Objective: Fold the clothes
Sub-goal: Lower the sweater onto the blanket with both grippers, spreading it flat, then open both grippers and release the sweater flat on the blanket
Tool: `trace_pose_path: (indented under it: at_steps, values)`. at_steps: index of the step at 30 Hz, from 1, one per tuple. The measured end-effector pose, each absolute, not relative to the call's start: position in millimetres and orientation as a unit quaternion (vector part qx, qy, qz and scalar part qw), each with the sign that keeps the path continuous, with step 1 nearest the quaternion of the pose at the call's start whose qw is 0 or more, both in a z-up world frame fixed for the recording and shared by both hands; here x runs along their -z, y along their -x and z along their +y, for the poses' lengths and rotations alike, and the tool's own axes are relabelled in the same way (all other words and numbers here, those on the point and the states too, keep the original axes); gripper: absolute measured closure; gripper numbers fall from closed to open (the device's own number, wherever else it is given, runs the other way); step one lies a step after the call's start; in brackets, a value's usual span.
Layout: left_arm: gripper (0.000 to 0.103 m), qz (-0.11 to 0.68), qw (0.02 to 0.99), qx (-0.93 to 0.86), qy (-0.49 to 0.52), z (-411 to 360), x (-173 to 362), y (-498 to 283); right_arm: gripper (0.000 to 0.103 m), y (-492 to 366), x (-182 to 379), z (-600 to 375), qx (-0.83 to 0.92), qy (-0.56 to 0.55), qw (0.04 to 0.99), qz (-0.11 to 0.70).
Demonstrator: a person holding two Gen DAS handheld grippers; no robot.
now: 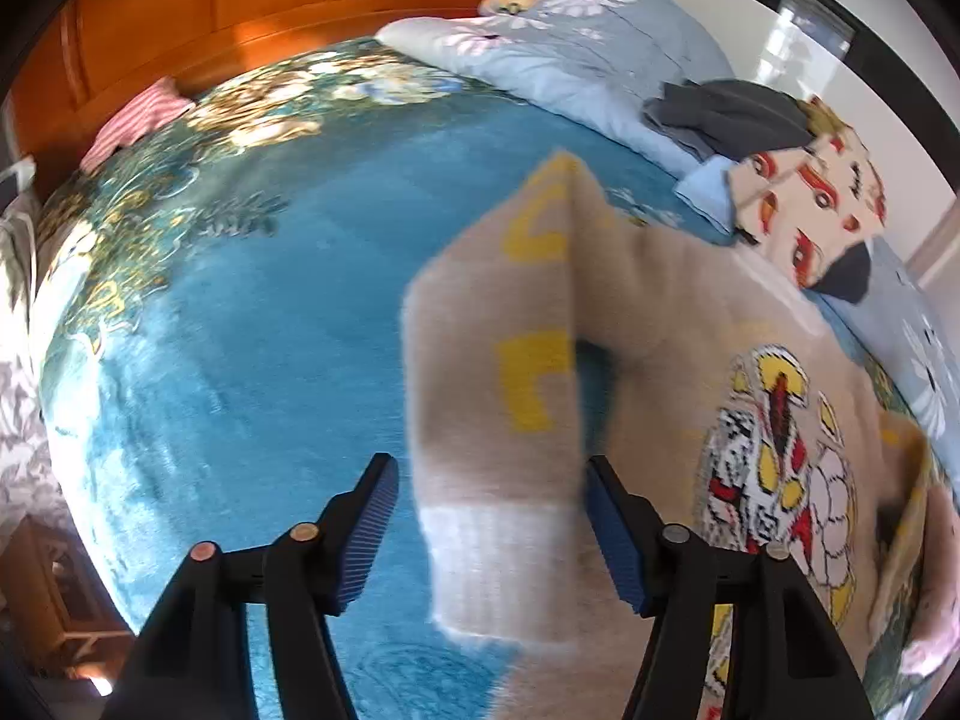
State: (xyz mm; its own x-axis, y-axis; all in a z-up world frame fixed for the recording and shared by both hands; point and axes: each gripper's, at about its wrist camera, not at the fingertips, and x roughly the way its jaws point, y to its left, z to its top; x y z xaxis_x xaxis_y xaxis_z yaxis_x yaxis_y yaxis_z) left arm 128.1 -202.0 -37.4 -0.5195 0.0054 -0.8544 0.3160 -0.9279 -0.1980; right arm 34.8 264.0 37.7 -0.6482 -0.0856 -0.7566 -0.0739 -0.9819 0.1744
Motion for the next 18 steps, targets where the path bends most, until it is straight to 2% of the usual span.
trace_pose_path:
  at_steps: [1, 3, 4, 11, 18]
  values:
    - [0.069, 0.17, 0.092, 0.856, -0.48, -206, 37, -129, 0.053, -40, -37, 261, 0.903, -0.42, 0.006, -0.093]
    - [0.088, 0.166, 0.095, 0.858, -0.476, -212, 35, -130, 0.053, -46, -30, 256, 0.899, -0.429, 0.012, -0.089]
    - [0.091, 0.165, 0.093, 0.862, -0.471, -216, 33, -131, 0.053, -48, -27, 253, 0.896, -0.434, 0.014, -0.089]
    - [0.092, 0.18, 0.15, 0.873, -0.427, -279, -1, -116, 0.053, -51, -6, 248, 0.881, -0.459, 0.031, -0.114]
    - [0.09, 0.126, 0.2, 0.863, -0.447, -331, 1, -66, 0.053, -58, -1, 248, 0.877, -0.464, 0.035, -0.119]
